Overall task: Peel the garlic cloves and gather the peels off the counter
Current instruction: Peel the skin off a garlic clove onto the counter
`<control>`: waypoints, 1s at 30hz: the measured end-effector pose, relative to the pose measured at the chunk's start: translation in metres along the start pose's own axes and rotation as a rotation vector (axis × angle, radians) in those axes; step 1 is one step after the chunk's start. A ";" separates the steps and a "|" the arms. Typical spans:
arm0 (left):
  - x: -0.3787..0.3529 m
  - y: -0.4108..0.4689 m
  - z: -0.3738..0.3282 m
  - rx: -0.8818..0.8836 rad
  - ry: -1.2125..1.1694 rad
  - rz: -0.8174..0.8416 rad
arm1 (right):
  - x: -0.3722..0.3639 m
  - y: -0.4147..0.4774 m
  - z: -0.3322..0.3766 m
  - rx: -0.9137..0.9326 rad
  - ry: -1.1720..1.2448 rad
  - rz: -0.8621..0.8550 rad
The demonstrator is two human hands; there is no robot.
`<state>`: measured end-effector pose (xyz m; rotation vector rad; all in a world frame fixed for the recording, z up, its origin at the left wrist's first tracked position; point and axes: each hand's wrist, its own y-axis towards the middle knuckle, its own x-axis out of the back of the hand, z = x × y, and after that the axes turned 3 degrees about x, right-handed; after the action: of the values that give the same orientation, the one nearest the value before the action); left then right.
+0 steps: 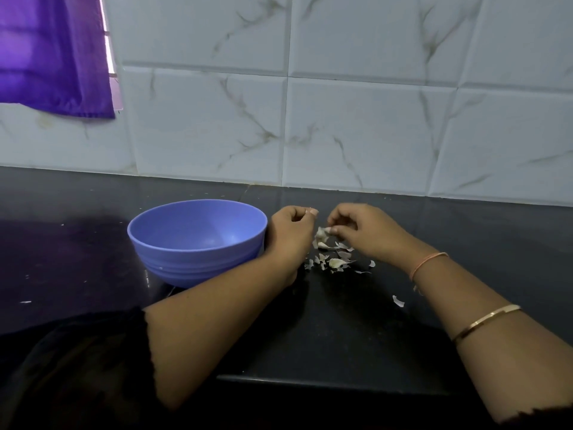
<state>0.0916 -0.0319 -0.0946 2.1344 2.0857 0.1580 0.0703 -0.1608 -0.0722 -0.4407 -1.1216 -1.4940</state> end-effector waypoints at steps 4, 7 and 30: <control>0.001 0.000 0.001 0.013 -0.015 0.009 | 0.007 -0.001 0.001 -0.001 0.315 -0.110; 0.001 -0.003 -0.002 0.029 -0.079 0.063 | 0.009 -0.002 0.003 0.019 0.396 -0.147; 0.001 -0.005 -0.007 -0.002 -0.346 0.166 | 0.007 -0.007 0.012 -0.079 0.689 -0.161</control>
<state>0.0858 -0.0308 -0.0890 2.1504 1.7167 -0.1792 0.0585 -0.1556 -0.0631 0.1235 -0.5590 -1.6519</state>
